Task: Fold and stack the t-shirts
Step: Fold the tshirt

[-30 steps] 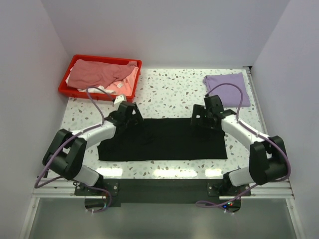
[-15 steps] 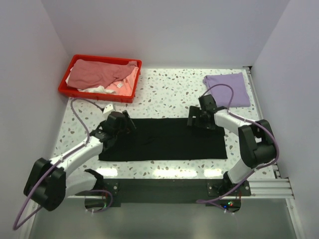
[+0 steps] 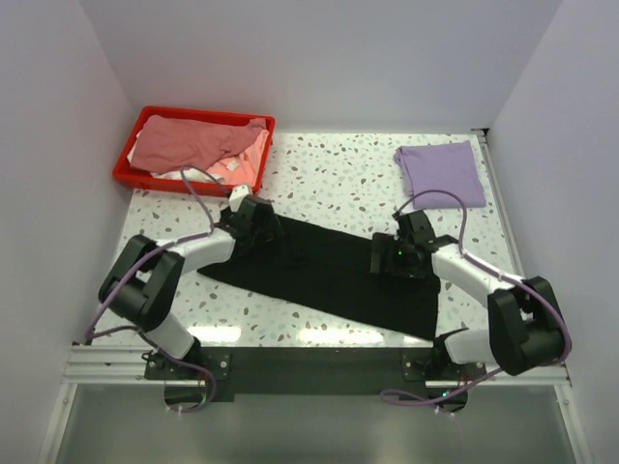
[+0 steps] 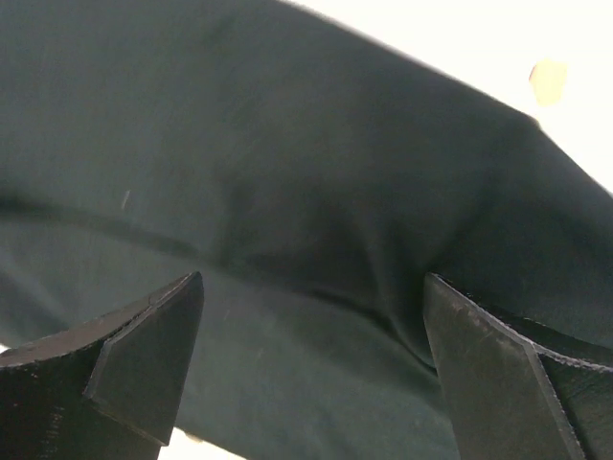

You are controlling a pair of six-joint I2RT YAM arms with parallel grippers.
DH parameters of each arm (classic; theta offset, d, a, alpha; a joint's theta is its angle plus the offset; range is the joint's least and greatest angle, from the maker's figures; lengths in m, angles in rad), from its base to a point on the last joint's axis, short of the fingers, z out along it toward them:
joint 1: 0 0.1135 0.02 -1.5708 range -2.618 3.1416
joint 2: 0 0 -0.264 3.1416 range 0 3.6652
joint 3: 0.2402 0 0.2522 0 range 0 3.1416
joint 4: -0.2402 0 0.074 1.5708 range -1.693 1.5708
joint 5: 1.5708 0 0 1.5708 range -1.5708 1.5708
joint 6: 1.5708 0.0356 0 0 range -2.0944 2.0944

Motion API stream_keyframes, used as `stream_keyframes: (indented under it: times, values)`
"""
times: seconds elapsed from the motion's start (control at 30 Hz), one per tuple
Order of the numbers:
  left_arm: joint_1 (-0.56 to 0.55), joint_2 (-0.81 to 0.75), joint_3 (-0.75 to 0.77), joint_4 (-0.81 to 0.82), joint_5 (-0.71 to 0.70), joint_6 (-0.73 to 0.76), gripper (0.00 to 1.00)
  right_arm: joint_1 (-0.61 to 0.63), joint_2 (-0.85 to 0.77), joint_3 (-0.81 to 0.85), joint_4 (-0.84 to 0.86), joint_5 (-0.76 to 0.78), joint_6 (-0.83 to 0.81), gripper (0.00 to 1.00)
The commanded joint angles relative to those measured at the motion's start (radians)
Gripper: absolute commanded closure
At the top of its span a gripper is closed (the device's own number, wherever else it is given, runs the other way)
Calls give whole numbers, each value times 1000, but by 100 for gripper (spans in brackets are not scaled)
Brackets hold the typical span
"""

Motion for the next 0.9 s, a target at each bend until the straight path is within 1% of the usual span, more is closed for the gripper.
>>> stream_keyframes:
  times: [0.0, 0.03, 0.1, 0.13, 0.17, 0.27, 0.3, 0.33, 0.4, 0.43, 0.47, 0.5, 0.53, 0.57, 0.6, 0.7, 0.8, 0.87]
  values:
    - [-60, 148, 94, 37, 102, 10, 0, 34, -79, -55, -147, -80, -25, 1]
    - [-92, 211, 167, 28, 105, 16, 0, 57, -108, -67, -158, -86, -25, 1]
    - [-121, 277, 250, 8, 119, 34, 0, 88, -127, -77, -180, -104, -16, 1]
    - [-147, 341, 331, -14, 131, 40, 0, 121, -136, -87, -183, -110, -8, 1]
    - [-159, 371, 367, -17, 144, 54, 0, 138, -141, -94, -181, -126, -2, 1]
    - [-190, 480, 496, -26, 203, 72, 0, 194, -147, -123, -135, -172, 32, 1]
    - [-193, 507, 566, -44, 220, 77, 0, 215, -142, -129, -126, -182, 42, 1]
    - [-195, 558, 604, -57, 234, 85, 0, 221, -139, -129, -118, -189, 45, 1]
    - [-193, 602, 675, -86, 230, 106, 0, 237, -130, -129, -100, -198, 53, 1]
    - [-195, 648, 748, -101, 222, 114, 0, 249, -128, -124, -94, -205, 55, 1]
    - [-195, 673, 790, -123, 205, 128, 0, 250, -119, -121, -86, -212, 55, 1]
    - [-190, 731, 885, -176, 199, 134, 0, 257, -115, -112, -83, -225, 55, 1]
    - [-187, 763, 943, -222, 191, 131, 0, 261, -110, -107, -79, -231, 53, 1]
    - [-186, 793, 1002, -262, 204, 132, 0, 267, -105, -101, -69, -236, 55, 1]
    - [-183, 843, 1095, -310, 213, 138, 0, 275, -98, -89, -65, -253, 56, 1]
    - [-167, 915, 1215, -338, 237, 138, 0, 304, -75, -69, -45, -294, 56, 1]
    - [-141, 981, 1302, -356, 271, 123, 0, 342, -58, -61, -28, -325, 58, 1]
    - [-129, 1004, 1324, -351, 306, 106, 0, 361, -35, -57, -20, -336, 61, 1]
